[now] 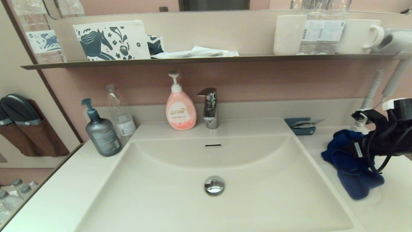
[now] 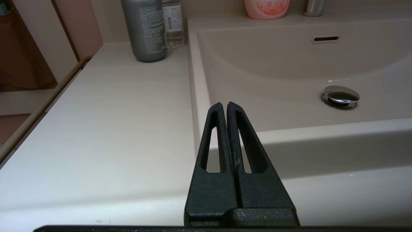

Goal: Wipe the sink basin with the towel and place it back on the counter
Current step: Pick up the cloth

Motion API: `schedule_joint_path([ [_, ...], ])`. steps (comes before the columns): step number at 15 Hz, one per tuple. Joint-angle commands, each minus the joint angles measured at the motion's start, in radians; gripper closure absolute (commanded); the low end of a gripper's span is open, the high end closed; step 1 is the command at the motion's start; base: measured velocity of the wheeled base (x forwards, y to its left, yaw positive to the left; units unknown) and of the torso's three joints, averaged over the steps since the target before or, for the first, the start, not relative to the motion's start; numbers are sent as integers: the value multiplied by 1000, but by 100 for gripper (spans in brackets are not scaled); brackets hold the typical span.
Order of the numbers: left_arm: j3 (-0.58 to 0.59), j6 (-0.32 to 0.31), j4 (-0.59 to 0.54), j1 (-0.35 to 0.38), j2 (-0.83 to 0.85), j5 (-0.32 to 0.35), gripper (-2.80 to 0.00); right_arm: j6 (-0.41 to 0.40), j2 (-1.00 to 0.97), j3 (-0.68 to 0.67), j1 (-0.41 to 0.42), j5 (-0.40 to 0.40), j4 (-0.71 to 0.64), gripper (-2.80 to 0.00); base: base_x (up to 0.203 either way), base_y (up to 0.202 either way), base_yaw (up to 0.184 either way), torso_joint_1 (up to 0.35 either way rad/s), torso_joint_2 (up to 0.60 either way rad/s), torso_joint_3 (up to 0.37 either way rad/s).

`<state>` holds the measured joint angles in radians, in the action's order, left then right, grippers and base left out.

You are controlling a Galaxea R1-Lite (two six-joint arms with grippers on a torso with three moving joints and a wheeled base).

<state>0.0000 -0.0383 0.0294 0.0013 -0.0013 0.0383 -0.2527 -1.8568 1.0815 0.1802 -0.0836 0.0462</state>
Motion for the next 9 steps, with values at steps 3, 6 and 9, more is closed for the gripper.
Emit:
schedule_joint_path([
  [3,0,0,1,0,1,0,0,40,83,-5,3,9,-22,0,0,0,0,0,0,0],
  [6,0,0,0,0,1,0,0,51,174,0,24,10,-124,0,0,0,0,0,0,0],
  [9,0,0,1,0,1,0,0,52,291,10,42,10,-212,0,0,0,0,0,0,0],
])
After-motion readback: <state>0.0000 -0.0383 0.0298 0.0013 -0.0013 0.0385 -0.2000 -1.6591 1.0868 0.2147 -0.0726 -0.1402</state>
